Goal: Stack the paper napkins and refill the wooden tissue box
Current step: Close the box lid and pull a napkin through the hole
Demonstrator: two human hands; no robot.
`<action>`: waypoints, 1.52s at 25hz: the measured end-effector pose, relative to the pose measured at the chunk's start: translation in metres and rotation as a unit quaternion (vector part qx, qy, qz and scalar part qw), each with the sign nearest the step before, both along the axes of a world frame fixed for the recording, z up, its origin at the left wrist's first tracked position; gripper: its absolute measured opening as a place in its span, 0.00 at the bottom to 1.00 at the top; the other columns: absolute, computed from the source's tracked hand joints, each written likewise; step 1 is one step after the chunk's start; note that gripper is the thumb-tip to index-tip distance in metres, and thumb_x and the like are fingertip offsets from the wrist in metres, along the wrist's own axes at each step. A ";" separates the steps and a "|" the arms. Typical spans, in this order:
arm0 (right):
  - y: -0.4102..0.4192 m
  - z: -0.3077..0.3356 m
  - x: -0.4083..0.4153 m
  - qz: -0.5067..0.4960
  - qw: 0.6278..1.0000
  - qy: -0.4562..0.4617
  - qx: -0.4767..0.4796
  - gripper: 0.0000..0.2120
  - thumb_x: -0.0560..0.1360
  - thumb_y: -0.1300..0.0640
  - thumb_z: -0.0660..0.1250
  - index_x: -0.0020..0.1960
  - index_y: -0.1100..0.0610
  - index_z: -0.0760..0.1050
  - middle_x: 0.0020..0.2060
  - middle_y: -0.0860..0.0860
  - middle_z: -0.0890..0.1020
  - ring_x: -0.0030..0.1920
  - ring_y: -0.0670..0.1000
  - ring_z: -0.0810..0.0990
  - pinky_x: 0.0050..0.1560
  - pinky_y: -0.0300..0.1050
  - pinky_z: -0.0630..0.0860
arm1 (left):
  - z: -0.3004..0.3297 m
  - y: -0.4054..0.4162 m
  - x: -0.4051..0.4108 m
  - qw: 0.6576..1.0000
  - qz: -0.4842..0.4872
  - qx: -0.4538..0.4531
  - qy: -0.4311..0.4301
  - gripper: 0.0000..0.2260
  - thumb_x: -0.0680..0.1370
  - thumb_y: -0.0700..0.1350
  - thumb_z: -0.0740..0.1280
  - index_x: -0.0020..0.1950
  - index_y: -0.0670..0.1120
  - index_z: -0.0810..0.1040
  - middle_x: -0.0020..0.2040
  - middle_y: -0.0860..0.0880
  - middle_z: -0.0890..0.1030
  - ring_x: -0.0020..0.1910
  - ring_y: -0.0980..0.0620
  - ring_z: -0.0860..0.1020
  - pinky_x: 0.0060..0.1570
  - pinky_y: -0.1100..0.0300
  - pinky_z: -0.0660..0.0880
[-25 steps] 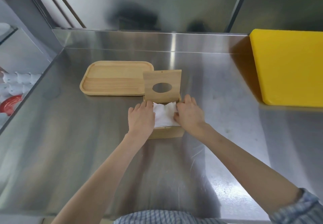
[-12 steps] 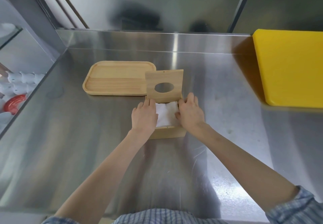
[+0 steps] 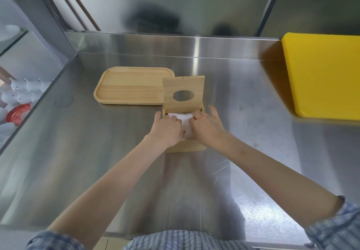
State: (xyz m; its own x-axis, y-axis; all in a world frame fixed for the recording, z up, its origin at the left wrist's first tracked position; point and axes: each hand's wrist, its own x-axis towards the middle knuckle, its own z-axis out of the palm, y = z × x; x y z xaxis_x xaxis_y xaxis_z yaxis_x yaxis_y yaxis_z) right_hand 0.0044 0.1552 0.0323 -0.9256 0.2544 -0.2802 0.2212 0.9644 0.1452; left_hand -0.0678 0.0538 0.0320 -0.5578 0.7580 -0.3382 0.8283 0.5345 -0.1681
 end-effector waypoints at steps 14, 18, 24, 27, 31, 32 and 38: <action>0.025 0.000 0.011 -0.085 0.938 0.198 -0.270 0.17 0.76 0.63 0.59 0.64 0.58 0.73 0.61 0.56 0.76 0.61 0.57 0.75 0.63 0.46 0.68 | 0.014 -0.017 -0.014 0.951 0.083 0.262 -0.140 0.17 0.79 0.46 0.57 0.68 0.46 0.68 0.64 0.46 0.76 0.62 0.43 0.74 0.59 0.51 0.71; 0.041 0.020 0.006 -0.167 0.886 0.297 -0.314 0.20 0.77 0.62 0.61 0.68 0.59 0.67 0.61 0.59 0.73 0.62 0.57 0.74 0.60 0.42 0.68 | 0.031 -0.022 -0.028 0.904 0.148 0.386 -0.105 0.13 0.78 0.43 0.60 0.62 0.45 0.72 0.59 0.47 0.77 0.56 0.46 0.76 0.52 0.50 0.76; 0.045 0.034 -0.021 -0.175 0.872 0.308 -0.337 0.27 0.77 0.61 0.62 0.73 0.59 0.58 0.68 0.56 0.71 0.68 0.54 0.70 0.66 0.43 0.66 | 0.046 -0.007 -0.038 0.899 0.158 0.402 -0.073 0.20 0.77 0.42 0.62 0.69 0.43 0.66 0.65 0.43 0.69 0.62 0.42 0.70 0.57 0.48 0.73; 0.044 0.035 -0.024 -0.177 0.864 0.320 -0.346 0.24 0.77 0.64 0.59 0.72 0.59 0.61 0.66 0.56 0.74 0.67 0.54 0.72 0.63 0.37 0.66 | 0.044 0.000 -0.042 0.911 0.158 0.374 -0.075 0.23 0.77 0.42 0.62 0.72 0.44 0.63 0.69 0.44 0.66 0.65 0.42 0.67 0.61 0.47 0.70; 0.049 0.037 -0.025 -0.181 0.857 0.334 -0.349 0.20 0.78 0.65 0.57 0.69 0.59 0.66 0.61 0.57 0.79 0.61 0.55 0.77 0.58 0.36 0.68 | 0.043 0.003 -0.048 0.904 0.148 0.388 -0.103 0.19 0.78 0.41 0.60 0.70 0.46 0.67 0.66 0.45 0.71 0.62 0.43 0.73 0.58 0.51 0.71; 0.050 0.038 -0.025 -0.180 0.856 0.336 -0.349 0.19 0.78 0.64 0.58 0.69 0.58 0.67 0.60 0.57 0.79 0.59 0.55 0.78 0.57 0.35 0.69 | 0.042 0.003 -0.050 0.902 0.145 0.393 -0.108 0.19 0.78 0.40 0.60 0.69 0.46 0.68 0.65 0.46 0.72 0.60 0.44 0.74 0.56 0.52 0.72; 0.051 0.038 -0.020 -0.165 0.849 0.364 -0.345 0.12 0.76 0.64 0.61 0.58 0.58 0.76 0.51 0.56 0.83 0.48 0.51 0.80 0.54 0.37 0.75 | 0.040 -0.002 -0.044 0.889 0.145 0.424 -0.098 0.14 0.77 0.41 0.61 0.62 0.48 0.72 0.58 0.48 0.76 0.51 0.44 0.78 0.49 0.51 0.76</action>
